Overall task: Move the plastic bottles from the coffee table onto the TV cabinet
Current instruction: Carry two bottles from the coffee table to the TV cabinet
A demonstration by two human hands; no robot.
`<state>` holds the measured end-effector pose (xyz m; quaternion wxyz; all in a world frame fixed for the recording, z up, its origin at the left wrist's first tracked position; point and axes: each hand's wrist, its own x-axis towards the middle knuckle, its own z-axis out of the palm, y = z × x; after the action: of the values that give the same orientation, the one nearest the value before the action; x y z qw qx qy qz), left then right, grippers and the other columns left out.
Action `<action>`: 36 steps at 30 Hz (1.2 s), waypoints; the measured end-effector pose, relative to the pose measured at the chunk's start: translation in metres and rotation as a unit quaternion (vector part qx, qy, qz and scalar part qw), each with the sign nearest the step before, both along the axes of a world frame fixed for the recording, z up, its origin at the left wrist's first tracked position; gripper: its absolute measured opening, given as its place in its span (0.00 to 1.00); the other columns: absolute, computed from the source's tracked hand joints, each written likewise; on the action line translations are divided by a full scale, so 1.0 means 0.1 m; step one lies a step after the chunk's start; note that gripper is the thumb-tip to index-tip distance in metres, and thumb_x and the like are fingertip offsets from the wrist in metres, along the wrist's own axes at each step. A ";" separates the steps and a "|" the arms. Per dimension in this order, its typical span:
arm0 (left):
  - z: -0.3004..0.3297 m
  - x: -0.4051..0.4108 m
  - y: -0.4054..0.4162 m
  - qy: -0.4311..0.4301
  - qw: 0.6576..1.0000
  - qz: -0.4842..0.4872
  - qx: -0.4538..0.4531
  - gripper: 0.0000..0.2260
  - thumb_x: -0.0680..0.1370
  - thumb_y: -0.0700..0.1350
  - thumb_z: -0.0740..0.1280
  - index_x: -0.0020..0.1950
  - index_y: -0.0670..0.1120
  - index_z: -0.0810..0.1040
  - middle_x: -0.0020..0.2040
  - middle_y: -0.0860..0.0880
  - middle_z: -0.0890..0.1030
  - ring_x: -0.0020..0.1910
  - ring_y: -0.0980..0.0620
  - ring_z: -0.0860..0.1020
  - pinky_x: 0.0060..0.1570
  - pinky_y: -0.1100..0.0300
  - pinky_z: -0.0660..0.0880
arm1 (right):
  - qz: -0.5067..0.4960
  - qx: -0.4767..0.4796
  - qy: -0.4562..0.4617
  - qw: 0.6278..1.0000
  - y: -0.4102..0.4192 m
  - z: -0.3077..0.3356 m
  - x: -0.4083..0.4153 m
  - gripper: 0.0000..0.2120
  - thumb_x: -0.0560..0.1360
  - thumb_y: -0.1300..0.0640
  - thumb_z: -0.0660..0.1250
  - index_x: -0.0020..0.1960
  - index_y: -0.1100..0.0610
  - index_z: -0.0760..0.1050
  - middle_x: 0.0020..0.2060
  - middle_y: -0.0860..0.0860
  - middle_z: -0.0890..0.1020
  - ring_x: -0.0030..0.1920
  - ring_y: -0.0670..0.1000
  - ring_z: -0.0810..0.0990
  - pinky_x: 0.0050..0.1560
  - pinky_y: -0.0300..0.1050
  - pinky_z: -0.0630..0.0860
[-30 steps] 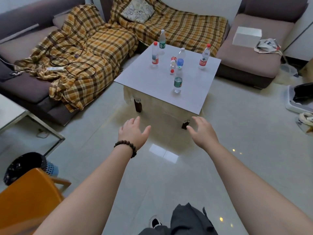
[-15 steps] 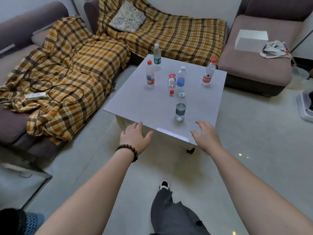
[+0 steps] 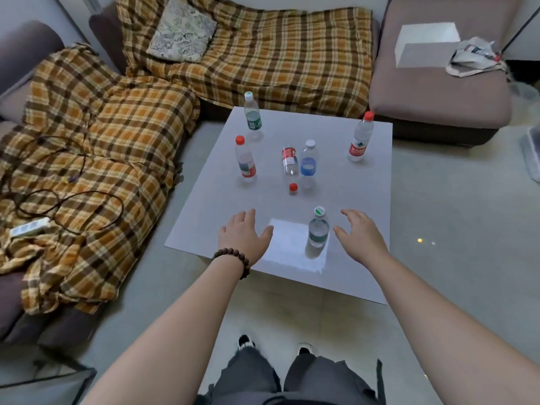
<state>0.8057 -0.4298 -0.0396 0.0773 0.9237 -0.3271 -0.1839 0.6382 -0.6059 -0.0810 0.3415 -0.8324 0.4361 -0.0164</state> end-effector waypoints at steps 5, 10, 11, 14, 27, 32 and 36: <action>-0.13 0.48 -0.30 0.005 0.999 -0.048 0.013 0.30 0.79 0.60 0.54 0.77 0.47 0.56 0.75 0.47 0.64 0.74 0.47 0.61 0.71 0.48 0.60 | -0.053 0.013 0.001 0.999 -0.12 -0.12 0.27 0.24 0.77 0.52 0.62 0.71 0.57 0.64 0.71 0.54 0.67 0.71 0.56 0.65 0.69 0.50 0.64; -0.33 1.02 -0.64 0.005 0.991 -0.132 0.026 0.29 0.79 0.59 0.54 0.75 0.46 0.59 0.72 0.47 0.67 0.71 0.47 0.65 0.67 0.49 0.63 | -0.122 0.026 0.015 0.992 -0.15 -0.21 0.57 0.24 0.77 0.52 0.61 0.71 0.56 0.64 0.72 0.53 0.66 0.71 0.55 0.64 0.68 0.50 0.64; -0.37 1.15 -0.72 0.002 0.988 -0.152 0.026 0.28 0.79 0.59 0.54 0.75 0.46 0.60 0.72 0.47 0.68 0.70 0.46 0.66 0.66 0.49 0.64 | -0.139 0.024 0.019 0.990 -0.16 -0.23 0.63 0.24 0.77 0.52 0.61 0.71 0.56 0.64 0.72 0.53 0.66 0.71 0.55 0.64 0.68 0.50 0.64; -0.45 1.54 -0.94 0.006 0.979 -0.204 0.025 0.28 0.78 0.59 0.55 0.74 0.46 0.61 0.70 0.47 0.69 0.69 0.46 0.67 0.64 0.49 0.65 | -0.192 0.019 0.032 0.981 -0.13 -0.26 0.83 0.24 0.77 0.52 0.61 0.71 0.56 0.64 0.72 0.53 0.66 0.72 0.55 0.63 0.68 0.50 0.64; -0.70 2.20 -1.27 0.038 0.957 -0.287 0.035 0.29 0.78 0.59 0.56 0.75 0.46 0.59 0.72 0.46 0.67 0.70 0.45 0.66 0.66 0.49 0.65 | -0.287 0.064 0.039 0.955 0.03 -0.43 1.25 0.31 0.72 0.50 0.70 0.72 0.54 0.63 0.71 0.52 0.67 0.70 0.55 0.66 0.66 0.50 0.66; -0.90 2.31 -1.24 0.042 0.959 -0.276 0.052 0.29 0.78 0.58 0.57 0.75 0.46 0.59 0.72 0.46 0.67 0.70 0.45 0.66 0.67 0.49 0.63 | -0.328 0.117 -0.002 0.937 -0.02 -0.70 1.29 0.38 0.68 0.52 0.75 0.73 0.52 0.60 0.72 0.52 0.65 0.70 0.54 0.66 0.64 0.45 0.64; -1.08 2.44 -1.18 0.035 0.963 -0.257 0.072 0.28 0.78 0.58 0.58 0.74 0.45 0.60 0.71 0.46 0.68 0.69 0.44 0.67 0.66 0.50 0.64 | -0.364 0.149 -0.031 0.919 -0.07 -0.97 1.38 0.33 0.68 0.56 0.75 0.70 0.52 0.65 0.64 0.53 0.74 0.63 0.56 0.73 0.56 0.43 0.68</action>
<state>1.0499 -0.5474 -0.1472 -0.0275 0.8048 -0.5361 -0.2532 0.7767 -0.6125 -0.1782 0.4457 -0.5547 0.6955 -0.0999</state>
